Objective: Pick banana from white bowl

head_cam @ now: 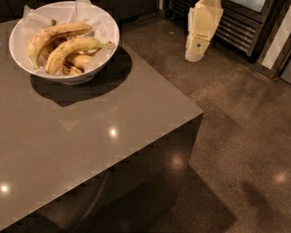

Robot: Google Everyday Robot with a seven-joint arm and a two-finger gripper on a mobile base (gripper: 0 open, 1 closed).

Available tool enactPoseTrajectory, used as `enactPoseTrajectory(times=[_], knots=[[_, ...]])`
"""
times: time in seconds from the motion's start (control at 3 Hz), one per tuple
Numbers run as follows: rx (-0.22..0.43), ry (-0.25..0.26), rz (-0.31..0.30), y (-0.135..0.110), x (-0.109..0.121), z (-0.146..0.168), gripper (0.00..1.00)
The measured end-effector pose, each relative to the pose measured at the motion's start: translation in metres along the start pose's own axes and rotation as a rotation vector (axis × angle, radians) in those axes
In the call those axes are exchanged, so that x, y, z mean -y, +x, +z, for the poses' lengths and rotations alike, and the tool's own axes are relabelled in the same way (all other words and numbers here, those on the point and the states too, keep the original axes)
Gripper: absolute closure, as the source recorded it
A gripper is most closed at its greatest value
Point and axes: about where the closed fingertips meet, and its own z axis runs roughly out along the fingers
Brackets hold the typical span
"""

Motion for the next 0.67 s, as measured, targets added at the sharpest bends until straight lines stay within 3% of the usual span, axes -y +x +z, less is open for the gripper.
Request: enactPoseTrajectory(times=[0.67], knots=[[0.032, -0.030, -0.097, -0.059, 0.040, 0.032, 0.00]])
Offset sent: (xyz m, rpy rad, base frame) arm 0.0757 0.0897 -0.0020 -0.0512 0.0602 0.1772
